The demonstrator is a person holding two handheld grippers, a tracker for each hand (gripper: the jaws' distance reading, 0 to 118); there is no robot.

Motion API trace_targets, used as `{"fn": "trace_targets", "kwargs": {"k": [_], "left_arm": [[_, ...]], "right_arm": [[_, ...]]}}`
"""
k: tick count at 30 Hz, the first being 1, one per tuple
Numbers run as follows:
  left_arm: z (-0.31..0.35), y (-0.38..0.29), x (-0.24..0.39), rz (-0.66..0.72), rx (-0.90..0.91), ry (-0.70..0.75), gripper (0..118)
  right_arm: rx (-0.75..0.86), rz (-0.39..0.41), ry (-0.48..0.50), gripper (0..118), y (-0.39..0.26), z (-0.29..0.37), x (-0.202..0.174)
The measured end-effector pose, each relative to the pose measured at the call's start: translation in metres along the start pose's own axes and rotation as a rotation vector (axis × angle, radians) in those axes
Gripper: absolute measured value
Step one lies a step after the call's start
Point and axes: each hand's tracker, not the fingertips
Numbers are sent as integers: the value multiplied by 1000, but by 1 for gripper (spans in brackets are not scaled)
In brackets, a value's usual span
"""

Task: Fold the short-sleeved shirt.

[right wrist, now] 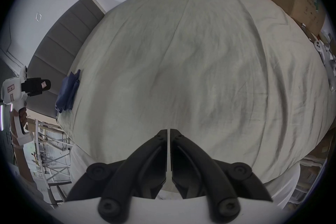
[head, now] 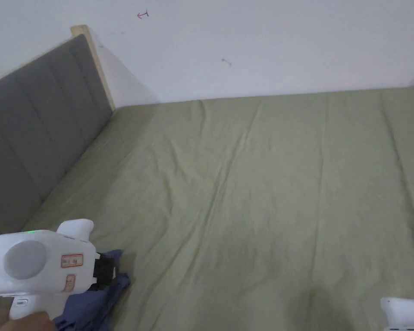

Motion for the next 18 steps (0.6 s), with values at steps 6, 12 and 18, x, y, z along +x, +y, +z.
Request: {"fn": "trace_targets", "kwargs": {"k": [6,12,18], "left_arm": [[22,-9,77,-58,165,78,0],[38,-37,149,-158,363,123,0],[68,-65,197,-230,587,224,0]], "right_arm": [[162,20,-25,4,-1,29,3],[436,159,-155,4,-1,76,-23],[637,181,-181,4,3,116,-44]]}}
